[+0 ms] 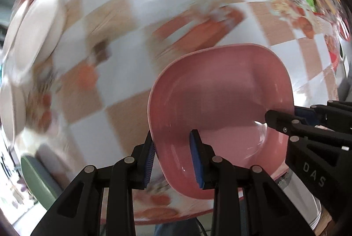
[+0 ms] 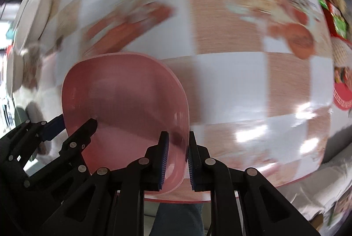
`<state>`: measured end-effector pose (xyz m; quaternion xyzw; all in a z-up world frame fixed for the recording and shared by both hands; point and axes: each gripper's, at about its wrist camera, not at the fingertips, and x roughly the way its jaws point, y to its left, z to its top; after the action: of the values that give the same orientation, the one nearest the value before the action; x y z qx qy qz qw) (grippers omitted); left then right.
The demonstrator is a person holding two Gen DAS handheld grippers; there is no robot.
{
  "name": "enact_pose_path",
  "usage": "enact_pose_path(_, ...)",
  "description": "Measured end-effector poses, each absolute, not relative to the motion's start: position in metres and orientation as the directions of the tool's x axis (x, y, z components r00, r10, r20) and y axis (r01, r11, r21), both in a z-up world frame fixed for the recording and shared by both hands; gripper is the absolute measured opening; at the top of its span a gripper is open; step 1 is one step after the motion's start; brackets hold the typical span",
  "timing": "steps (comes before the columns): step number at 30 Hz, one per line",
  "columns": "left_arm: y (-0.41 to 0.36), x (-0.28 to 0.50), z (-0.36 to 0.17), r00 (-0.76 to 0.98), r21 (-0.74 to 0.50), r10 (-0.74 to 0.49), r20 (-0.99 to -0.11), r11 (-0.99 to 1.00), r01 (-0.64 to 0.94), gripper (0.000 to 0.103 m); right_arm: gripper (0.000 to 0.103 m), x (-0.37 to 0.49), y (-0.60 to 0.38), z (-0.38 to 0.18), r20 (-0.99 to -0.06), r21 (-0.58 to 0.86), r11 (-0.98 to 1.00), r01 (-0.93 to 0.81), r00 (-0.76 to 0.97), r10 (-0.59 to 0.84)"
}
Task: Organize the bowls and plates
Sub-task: 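Carry the pink plate over and lower it onto the green plate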
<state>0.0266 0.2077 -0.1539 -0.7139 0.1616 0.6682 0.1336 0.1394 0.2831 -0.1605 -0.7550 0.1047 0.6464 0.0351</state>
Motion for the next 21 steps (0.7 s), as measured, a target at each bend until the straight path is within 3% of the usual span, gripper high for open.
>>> enact_pose_path(21,0.073,0.028,-0.150,0.008,0.052,-0.056,-0.998,-0.971,-0.235,0.033,0.018,0.106,0.105,-0.139,-0.991,0.056,-0.998,-0.042,0.119,-0.061)
